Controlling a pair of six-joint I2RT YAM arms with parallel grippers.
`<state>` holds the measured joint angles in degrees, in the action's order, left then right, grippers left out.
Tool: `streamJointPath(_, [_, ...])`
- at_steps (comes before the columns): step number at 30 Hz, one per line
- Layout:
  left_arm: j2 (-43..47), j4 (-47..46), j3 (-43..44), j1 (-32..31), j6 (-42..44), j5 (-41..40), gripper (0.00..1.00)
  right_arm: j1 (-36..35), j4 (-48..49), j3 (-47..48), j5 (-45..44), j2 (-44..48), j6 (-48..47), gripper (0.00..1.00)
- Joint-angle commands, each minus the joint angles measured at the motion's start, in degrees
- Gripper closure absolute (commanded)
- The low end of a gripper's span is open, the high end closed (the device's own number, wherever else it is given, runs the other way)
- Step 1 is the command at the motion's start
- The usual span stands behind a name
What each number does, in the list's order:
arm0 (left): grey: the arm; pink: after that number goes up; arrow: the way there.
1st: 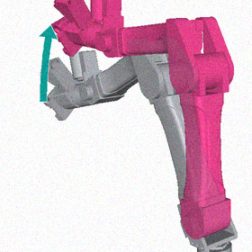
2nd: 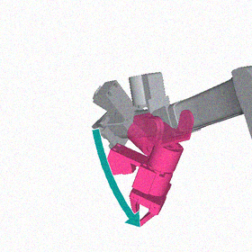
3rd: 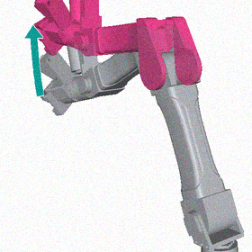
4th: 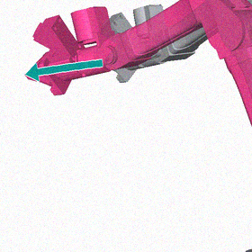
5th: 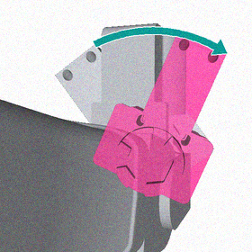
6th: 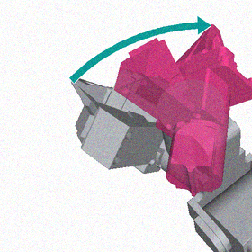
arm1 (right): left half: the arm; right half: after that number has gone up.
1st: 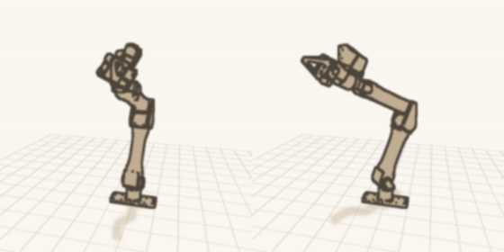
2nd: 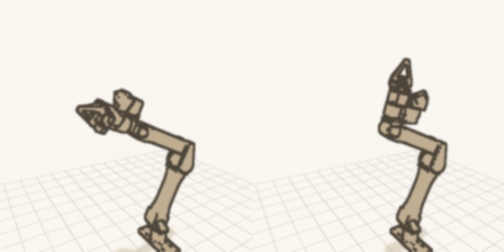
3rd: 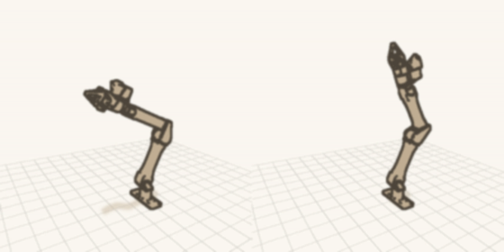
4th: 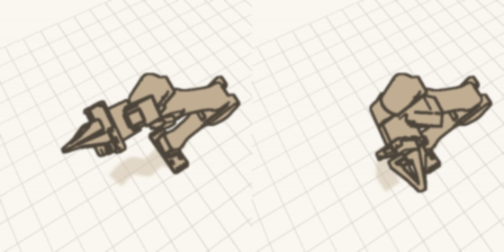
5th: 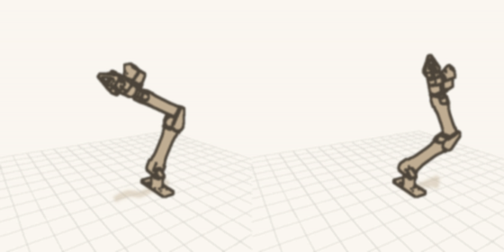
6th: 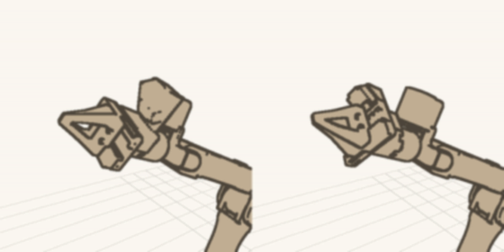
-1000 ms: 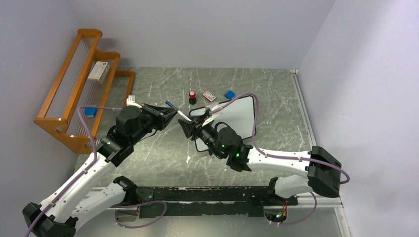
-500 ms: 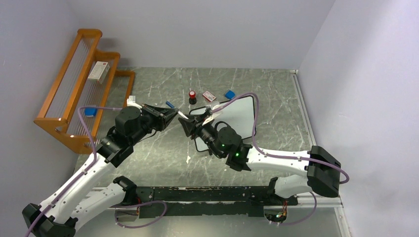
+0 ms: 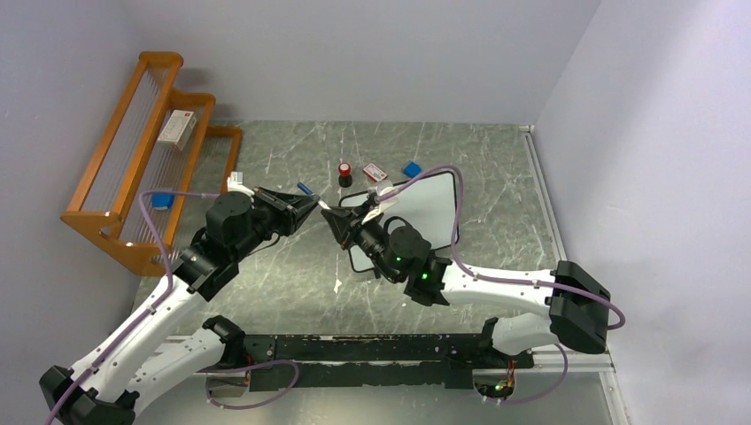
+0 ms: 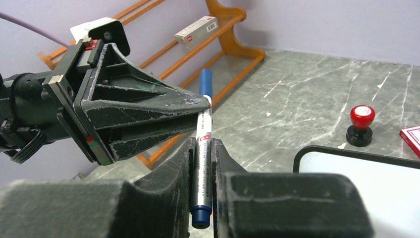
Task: Write a sentence on the whiteboard
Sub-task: Open the whiteboard marker at the center of the board.
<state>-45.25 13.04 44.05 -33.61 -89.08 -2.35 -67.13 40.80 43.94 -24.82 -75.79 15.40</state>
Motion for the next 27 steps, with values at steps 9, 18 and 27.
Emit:
streamJointPath(9, [1.88, 1.10, 2.16, -0.45, 25.85, -8.13, 0.48, 2.85, -16.19, 3.73, 6.77, 8.02, 1.17, 1.00])
streamJointPath(18, [-1.91, 1.06, 9.79, -0.48, 63.64, 2.34, 0.03, 9.51, -32.51, 6.94, 17.38, 15.66, 1.68, 1.00])
streamJointPath(27, [-3.92, 1.96, 13.30, -0.48, 89.21, 16.74, 0.02, 19.16, -46.49, 11.95, 32.59, 19.46, -0.17, 1.00])
